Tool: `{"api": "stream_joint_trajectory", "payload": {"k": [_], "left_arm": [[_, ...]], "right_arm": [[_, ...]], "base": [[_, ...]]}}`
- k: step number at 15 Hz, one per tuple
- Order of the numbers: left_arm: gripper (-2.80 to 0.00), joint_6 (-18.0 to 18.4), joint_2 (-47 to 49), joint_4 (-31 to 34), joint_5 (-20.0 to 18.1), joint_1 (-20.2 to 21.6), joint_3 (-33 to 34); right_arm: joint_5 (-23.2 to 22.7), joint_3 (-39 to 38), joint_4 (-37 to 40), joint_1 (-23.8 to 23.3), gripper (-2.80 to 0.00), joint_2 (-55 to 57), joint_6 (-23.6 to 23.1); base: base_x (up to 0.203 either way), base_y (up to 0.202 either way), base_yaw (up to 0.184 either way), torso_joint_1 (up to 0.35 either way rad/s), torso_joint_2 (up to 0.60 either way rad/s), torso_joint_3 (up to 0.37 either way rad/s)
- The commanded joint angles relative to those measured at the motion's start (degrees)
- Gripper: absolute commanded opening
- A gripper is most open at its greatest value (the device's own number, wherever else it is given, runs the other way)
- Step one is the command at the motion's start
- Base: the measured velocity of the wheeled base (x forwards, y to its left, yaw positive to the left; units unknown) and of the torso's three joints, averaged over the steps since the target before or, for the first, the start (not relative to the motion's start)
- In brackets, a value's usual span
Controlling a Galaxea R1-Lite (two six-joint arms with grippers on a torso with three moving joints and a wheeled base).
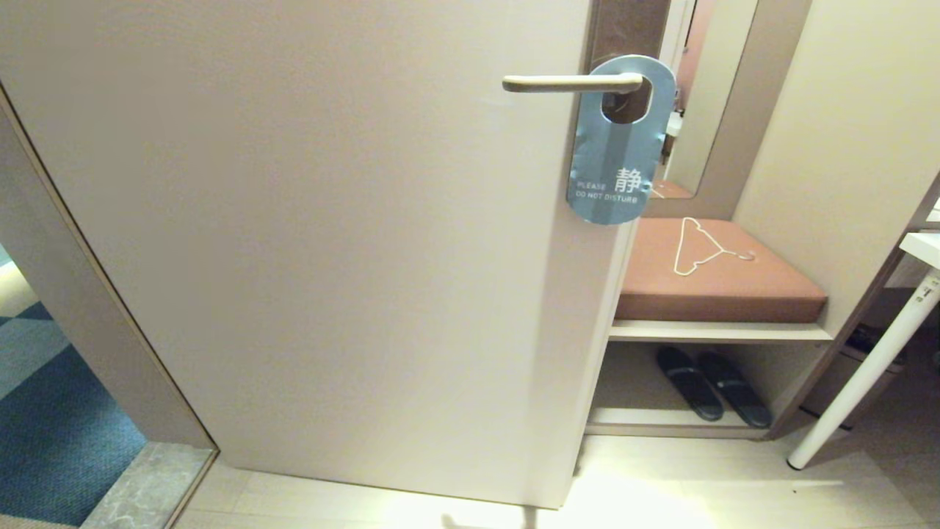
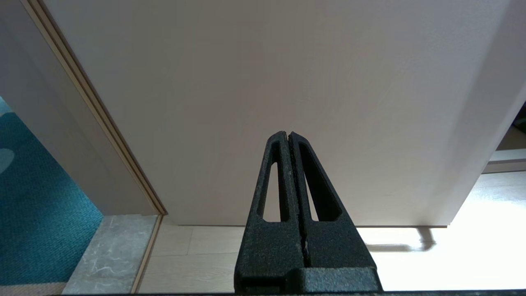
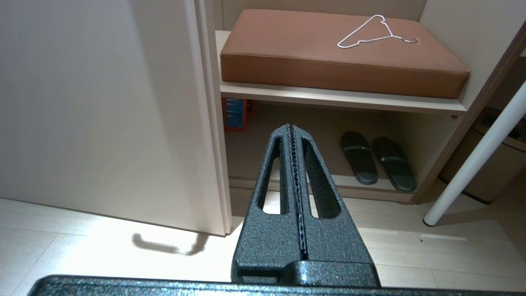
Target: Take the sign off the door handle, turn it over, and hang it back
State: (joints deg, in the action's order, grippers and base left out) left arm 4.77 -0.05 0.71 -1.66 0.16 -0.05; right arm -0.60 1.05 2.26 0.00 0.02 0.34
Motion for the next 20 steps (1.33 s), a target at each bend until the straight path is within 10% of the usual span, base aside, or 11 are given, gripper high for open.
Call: {"api": "stream_joint_trajectory", "payload": {"k": [1,20], "left_arm": [[-2.80,-0.20,0.14,0.00,-0.01,0.02,-0.04],[-2.80,-0.28,0.14,-0.09,-0.01,0.02,0.05]], "right_arm": [[-0.02,0.01,0.03,0.00,-2.80,-0.02,0.01],[0.08,-0.07,-0.15,0.00,-2.80,-0.02,0.12]], "base": [[0.000,0.000,0.000,0.000,0.00,0.000],[0.000,0.000,0.000,0.000,0.00,0.000]]}}
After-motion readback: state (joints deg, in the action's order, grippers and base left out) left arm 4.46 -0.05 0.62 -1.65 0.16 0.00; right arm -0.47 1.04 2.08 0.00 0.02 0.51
